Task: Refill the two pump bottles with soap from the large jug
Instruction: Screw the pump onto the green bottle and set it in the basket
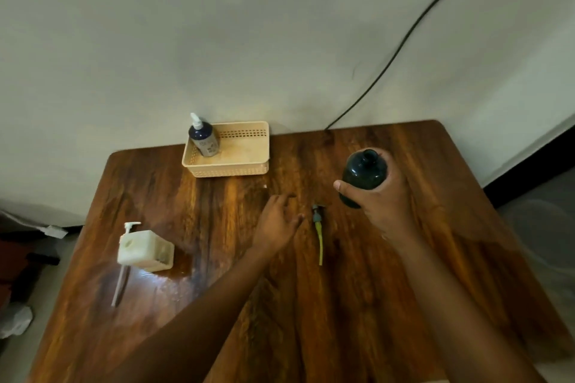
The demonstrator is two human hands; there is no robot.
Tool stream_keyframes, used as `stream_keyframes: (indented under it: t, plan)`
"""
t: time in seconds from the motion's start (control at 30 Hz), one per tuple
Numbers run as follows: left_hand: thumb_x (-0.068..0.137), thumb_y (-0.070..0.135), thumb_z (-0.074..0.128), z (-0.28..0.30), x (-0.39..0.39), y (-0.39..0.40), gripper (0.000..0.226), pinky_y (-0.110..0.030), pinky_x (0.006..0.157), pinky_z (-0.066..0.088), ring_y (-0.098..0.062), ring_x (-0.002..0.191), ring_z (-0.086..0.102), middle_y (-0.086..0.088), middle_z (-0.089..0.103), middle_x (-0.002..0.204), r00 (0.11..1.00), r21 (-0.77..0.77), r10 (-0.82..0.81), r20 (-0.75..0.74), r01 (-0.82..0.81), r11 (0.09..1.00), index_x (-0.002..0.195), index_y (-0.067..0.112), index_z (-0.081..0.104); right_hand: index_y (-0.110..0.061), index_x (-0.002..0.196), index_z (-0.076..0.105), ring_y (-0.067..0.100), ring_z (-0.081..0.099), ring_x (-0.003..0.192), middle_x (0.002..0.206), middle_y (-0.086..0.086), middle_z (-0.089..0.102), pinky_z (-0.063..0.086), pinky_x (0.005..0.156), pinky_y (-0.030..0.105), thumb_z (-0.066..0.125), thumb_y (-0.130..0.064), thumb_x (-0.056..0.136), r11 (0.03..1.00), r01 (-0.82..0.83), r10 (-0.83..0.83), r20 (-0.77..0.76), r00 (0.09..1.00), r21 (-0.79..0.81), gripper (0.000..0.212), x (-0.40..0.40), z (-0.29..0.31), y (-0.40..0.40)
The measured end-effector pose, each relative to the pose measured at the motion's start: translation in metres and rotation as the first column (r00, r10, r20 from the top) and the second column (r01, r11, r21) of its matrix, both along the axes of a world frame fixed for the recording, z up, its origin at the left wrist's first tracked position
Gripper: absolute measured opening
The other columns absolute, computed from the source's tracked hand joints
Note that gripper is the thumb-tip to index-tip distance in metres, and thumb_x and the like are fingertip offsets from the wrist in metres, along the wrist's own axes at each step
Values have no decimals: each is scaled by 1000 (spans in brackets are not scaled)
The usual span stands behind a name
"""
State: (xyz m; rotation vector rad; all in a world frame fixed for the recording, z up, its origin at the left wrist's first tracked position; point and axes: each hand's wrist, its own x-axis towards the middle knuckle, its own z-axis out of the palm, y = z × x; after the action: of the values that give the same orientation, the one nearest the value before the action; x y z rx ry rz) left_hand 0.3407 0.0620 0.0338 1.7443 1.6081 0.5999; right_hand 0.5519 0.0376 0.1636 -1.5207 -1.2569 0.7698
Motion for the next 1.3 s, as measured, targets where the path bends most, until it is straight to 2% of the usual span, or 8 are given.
stream_keyframes:
  t: [0.17, 0.33, 0.57, 0.7, 0.8, 0.93, 1.1, 1.3]
  plan:
    - [99, 27, 69, -21, 56, 14, 54, -44, 104, 55, -25, 128, 60, -7, 59, 144, 995, -155, -103, -1, 101, 983, 150, 21, 50, -31, 122, 61, -15, 57, 103, 114, -18, 64, 46, 75, 2, 98, -25, 65, 998, 43, -42, 26, 999, -39, 68, 42, -20, -12]
    - [99, 27, 68, -39, 91, 33, 54, -47, 106, 54, -30, 128, 59, -11, 54, 143, 996, -283, -12, -92, -14, 959, 148, 25, 47, -33, 119, 61, -18, 55, 101, 112, -21, 63, 45, 74, 0, 97, -23, 64, 997, 55, -53, 41, 998, -48, 67, 55, -35, -13]
    - [104, 18, 58, -60, 101, 39, 29, -41, 101, 56, -25, 120, 64, -9, 64, 132, 976, -311, 54, -212, -119, 943, 133, 15, 60, -35, 120, 61, -15, 56, 105, 112, -21, 64, 49, 74, 7, 98, -26, 64, 996, 44, -41, 50, 998, -73, 68, 53, -41, -11]
    - [104, 16, 56, -58, 95, 42, 29, -43, 103, 55, -26, 120, 63, -10, 64, 132, 979, -334, 78, -187, -138, 932, 133, 14, 60, -33, 122, 61, -5, 58, 107, 116, -18, 64, 49, 80, 16, 97, -25, 66, 996, 15, -12, 41, 999, -86, 68, 44, -36, -4]
    - [103, 22, 60, -49, 76, 44, 33, -43, 102, 56, -25, 117, 65, -8, 66, 130, 987, -339, 88, -133, -129, 932, 135, 15, 60, -34, 123, 60, -5, 58, 107, 118, -17, 63, 48, 78, 11, 97, -24, 66, 996, -17, 19, 27, 999, -85, 68, 31, -31, 3]
    - [102, 18, 62, -27, 34, 49, 39, -42, 104, 56, -27, 121, 66, -9, 68, 133, 989, -263, 120, -82, -138, 955, 140, 15, 59, -37, 123, 59, -6, 57, 108, 116, -22, 62, 47, 80, 10, 97, -28, 65, 995, -65, 67, 35, 997, -76, 70, 4, -21, 16]
    - [94, 3, 68, 19, -39, 57, 43, -25, 90, 51, -18, 112, 69, -6, 72, 127, 980, -109, 195, 32, -190, 976, 135, 16, 62, -41, 119, 58, -10, 56, 106, 111, -29, 61, 44, 77, 11, 98, -34, 63, 990, -130, 132, 44, 990, -49, 69, -52, -4, 35]
    - [94, 9, 72, 88, -123, 73, 46, -30, 78, 60, -18, 89, 71, -11, 76, 110, 963, 36, 265, 39, -267, 963, 138, 18, 59, -44, 118, 53, 0, 55, 106, 116, -27, 55, 44, 78, 10, 97, -28, 66, 963, -262, 261, -13, 965, -68, 71, -127, 20, 56]
